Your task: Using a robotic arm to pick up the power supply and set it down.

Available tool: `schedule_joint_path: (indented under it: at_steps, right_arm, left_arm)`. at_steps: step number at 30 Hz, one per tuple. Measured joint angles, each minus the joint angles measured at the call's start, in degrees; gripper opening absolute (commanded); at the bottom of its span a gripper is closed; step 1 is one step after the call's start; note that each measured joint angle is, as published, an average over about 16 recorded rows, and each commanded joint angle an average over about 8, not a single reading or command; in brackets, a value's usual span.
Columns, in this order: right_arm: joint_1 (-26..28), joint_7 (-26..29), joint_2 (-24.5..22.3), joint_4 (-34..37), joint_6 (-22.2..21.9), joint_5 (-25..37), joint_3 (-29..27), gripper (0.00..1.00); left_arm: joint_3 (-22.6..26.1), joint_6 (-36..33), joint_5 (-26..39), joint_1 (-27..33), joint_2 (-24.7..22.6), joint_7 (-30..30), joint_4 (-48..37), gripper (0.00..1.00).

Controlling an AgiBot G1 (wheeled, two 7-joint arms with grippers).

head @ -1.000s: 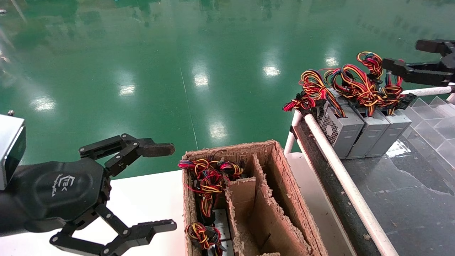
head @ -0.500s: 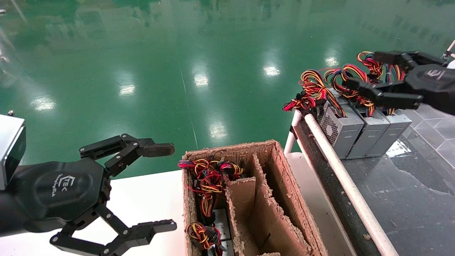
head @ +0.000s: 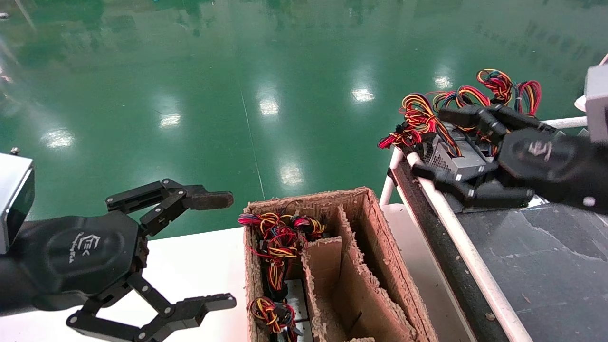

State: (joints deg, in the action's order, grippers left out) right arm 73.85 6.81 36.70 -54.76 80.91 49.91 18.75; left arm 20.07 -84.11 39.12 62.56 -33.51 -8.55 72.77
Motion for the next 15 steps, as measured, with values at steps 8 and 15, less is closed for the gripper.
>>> schedule_joint_path:
  at_steps: [8,15]
  right_arm:
    - [-6.41,2.06,-0.88,-9.82,2.5,-4.2,-1.42,1.0]
    - [-11.07,3.49,-1.51,-16.97,4.32,-7.25,-2.44,1.0]
  left_arm:
    - [0.01,0.0,0.0,0.0,0.0,0.0,0.0,1.0]
    - [0.01,0.01,-0.01,0.0,0.01,0.01,0.0,1.0]
